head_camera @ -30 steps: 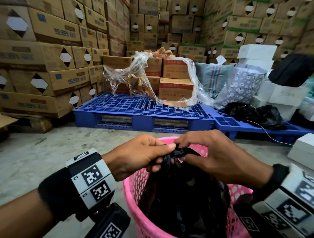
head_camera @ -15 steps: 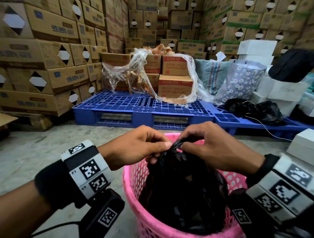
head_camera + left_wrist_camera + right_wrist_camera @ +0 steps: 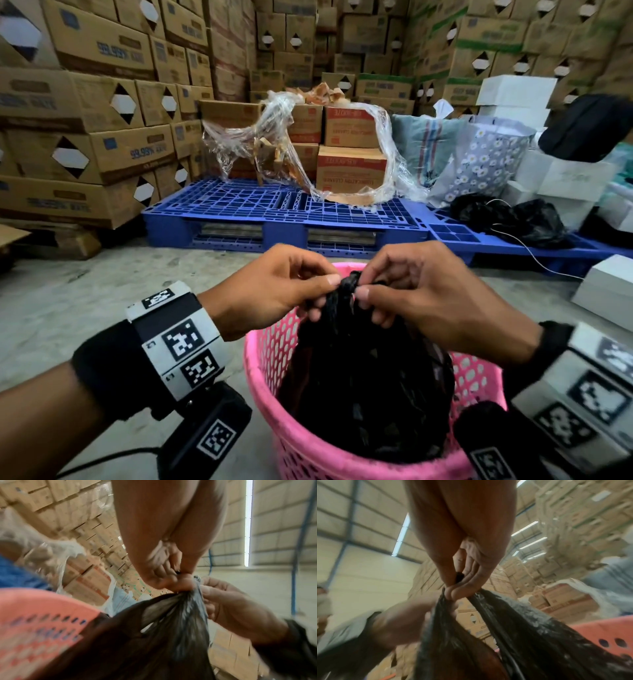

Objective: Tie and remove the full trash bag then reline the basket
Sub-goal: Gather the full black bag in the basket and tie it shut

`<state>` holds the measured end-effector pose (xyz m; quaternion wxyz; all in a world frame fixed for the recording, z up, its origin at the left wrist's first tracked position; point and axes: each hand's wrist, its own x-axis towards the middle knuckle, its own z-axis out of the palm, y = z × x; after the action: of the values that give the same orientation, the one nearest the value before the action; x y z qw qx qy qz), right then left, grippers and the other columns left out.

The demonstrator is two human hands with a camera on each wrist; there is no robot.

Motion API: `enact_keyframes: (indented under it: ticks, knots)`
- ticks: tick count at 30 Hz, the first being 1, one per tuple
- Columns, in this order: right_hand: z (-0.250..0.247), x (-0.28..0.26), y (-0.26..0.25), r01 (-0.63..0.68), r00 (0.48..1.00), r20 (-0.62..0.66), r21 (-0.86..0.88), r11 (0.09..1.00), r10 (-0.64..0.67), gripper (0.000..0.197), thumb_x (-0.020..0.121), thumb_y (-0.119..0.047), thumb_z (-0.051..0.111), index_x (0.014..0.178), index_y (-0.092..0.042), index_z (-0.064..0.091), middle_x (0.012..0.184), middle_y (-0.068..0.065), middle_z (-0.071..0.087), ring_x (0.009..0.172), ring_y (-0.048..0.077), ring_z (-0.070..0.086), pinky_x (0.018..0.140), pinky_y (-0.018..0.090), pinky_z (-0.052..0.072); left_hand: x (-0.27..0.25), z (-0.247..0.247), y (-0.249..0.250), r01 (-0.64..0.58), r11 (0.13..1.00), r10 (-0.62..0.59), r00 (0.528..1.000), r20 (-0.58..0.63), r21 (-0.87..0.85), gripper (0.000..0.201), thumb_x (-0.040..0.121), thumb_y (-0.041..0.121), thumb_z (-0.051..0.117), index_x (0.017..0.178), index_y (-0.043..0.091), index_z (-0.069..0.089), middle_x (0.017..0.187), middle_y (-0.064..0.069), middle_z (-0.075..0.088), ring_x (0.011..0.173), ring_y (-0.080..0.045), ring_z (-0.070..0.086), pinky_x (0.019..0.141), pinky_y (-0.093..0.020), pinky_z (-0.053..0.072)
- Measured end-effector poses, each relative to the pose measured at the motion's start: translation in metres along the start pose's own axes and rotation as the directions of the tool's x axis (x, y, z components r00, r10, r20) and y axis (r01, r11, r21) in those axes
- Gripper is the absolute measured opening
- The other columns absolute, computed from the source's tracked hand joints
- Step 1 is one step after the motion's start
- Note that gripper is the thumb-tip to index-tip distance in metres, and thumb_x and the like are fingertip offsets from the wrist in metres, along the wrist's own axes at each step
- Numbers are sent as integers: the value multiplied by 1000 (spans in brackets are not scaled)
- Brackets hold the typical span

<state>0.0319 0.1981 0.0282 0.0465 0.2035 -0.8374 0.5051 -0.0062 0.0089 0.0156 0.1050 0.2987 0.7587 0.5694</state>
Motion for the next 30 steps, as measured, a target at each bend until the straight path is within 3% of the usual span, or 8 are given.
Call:
enact_keyframes:
  ticks: [2,5,10,17,20,22,25,30]
  knots:
    - [-15,0,10,-71,997,28,-12,997,72,8,81,2,65,75,5,61,60,15,66,46,17,60,44,22,50,-7,-10,-8,-138,953,153,988,-36,268,16,88,9,57,87,-3,67,62,-8,59,50,-8,51,50,-17,41]
    - [-43,-15,36,-209,975,61,-98,973,215,9,80,4,65,72,6,62,52,7,66,42,14,58,43,23,50,-21,-33,-23,-323,679,311,940,140,659,24,87,30,52,88,15,71,67,10,62,58,1,53,56,-8,35]
    - [-69,-44,65,-361,912,111,-245,900,396,16,78,12,63,65,2,64,47,8,65,36,11,54,36,20,45,-38,-38,-51,-465,413,111,879,464,783,29,90,33,38,84,22,65,77,2,64,69,-14,57,61,-17,33]
    - [-88,-57,85,-392,895,31,-423,817,445,21,78,9,64,61,-3,66,46,8,66,36,11,51,34,19,41,-38,-52,-56,-444,297,40,890,453,846,34,90,40,31,81,25,60,76,5,60,68,-14,56,56,-22,33]
    - [-87,-53,82,-348,924,-19,-455,820,381,17,78,9,62,65,-1,65,48,8,65,38,11,55,36,21,43,-34,-58,-58,-312,391,61,948,313,866,36,89,53,25,79,29,51,69,13,55,66,-5,51,57,-17,33]
    - [-85,-46,66,-260,960,-15,-408,875,278,17,79,6,65,67,-5,65,53,12,67,43,13,59,41,22,47,-32,-59,-54,-71,623,-9,995,98,779,43,85,62,26,74,27,48,59,13,53,57,-1,48,54,-14,36]
    - [-72,-37,31,-119,988,68,-219,968,137,7,77,3,68,72,-2,68,60,18,69,51,16,62,49,22,50,-23,-45,-39,244,946,-240,970,-46,213,34,94,27,42,64,14,52,48,5,44,44,-7,41,44,-16,33]
    - [-28,-16,-5,85,974,218,-115,990,-58,3,78,-2,68,75,-4,69,64,15,71,53,10,63,53,19,50,-5,1,-9,148,973,-153,988,-14,-179,14,90,5,49,80,1,59,53,3,53,45,-7,47,44,-14,34]
